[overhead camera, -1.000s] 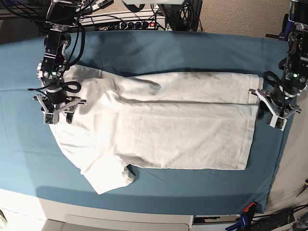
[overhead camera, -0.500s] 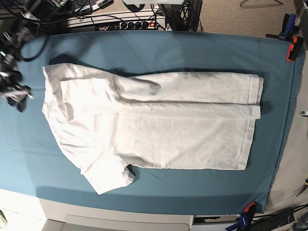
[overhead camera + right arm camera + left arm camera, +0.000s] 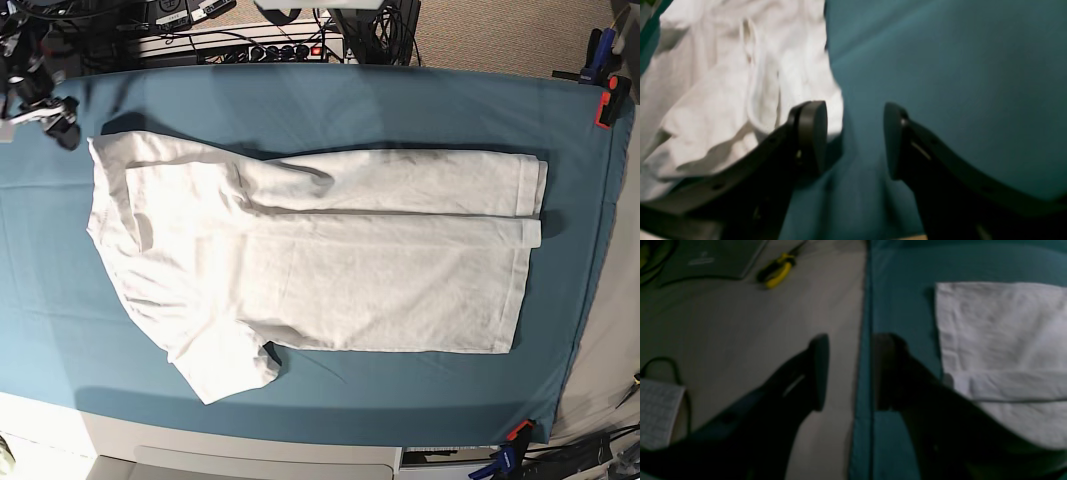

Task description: Fold the T-shirt properly

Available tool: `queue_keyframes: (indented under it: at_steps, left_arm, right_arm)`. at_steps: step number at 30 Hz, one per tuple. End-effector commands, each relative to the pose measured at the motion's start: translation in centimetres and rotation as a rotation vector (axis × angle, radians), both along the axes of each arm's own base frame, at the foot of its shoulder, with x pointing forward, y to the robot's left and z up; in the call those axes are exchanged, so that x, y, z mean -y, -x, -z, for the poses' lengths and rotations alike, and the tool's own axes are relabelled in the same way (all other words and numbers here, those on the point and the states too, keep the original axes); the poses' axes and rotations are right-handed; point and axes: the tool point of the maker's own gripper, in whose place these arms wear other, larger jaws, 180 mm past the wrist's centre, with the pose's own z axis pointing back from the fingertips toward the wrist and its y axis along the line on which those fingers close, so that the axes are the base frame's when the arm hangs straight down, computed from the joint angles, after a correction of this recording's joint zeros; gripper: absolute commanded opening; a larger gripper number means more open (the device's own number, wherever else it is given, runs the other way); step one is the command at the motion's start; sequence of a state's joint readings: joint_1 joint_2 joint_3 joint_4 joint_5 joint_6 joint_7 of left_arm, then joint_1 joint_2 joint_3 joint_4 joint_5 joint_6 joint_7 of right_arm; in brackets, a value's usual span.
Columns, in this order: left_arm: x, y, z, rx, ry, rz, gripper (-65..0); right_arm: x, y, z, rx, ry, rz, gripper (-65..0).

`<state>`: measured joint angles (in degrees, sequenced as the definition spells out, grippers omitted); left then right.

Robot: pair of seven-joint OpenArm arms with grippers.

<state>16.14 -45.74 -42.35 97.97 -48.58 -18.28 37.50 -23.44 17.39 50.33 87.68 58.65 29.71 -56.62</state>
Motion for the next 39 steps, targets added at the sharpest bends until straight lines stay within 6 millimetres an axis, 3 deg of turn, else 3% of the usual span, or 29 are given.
queue_keyframes:
  at_steps: [1, 9, 16, 26, 32, 39]
  left_arm:
    - [-0.2, -0.7, -2.2, 0.056, -0.028, 0.010, -42.2]
    - [-0.2, -0.7, -2.2, 0.056, -0.028, 0.010, -42.2]
    - [-0.2, -0.7, -2.2, 0.056, -0.028, 0.010, -42.2]
    - [-0.2, -0.8, -2.5, 0.076, -0.028, 0.012, -42.2]
    - [-0.2, -0.9, -2.8, 0.093, -0.028, 0.013, -42.2]
    - [-0.2, -0.9, -2.9, 0.100, -0.028, 0.013, -42.2]
  right_arm:
    - [0.2, -0.8, -1.3, 0.058, -0.006, -0.003, -37.0]
    - [-3.3, -0.4, -0.4, 0.144, -0.190, -0.051, -37.0]
    - [-5.1, -0.8, -1.9, 0.236, -0.244, -0.130, -37.0]
    - [-4.0, -0.9, -0.8, 0.186, -0.152, -0.107, -37.0]
    - [-4.1, -2.7, -1.1, 0.202, -0.119, -0.121, -37.0]
    - [-8.4, -4.1, 1.6, 0.121, -0.141, -0.238, -37.4]
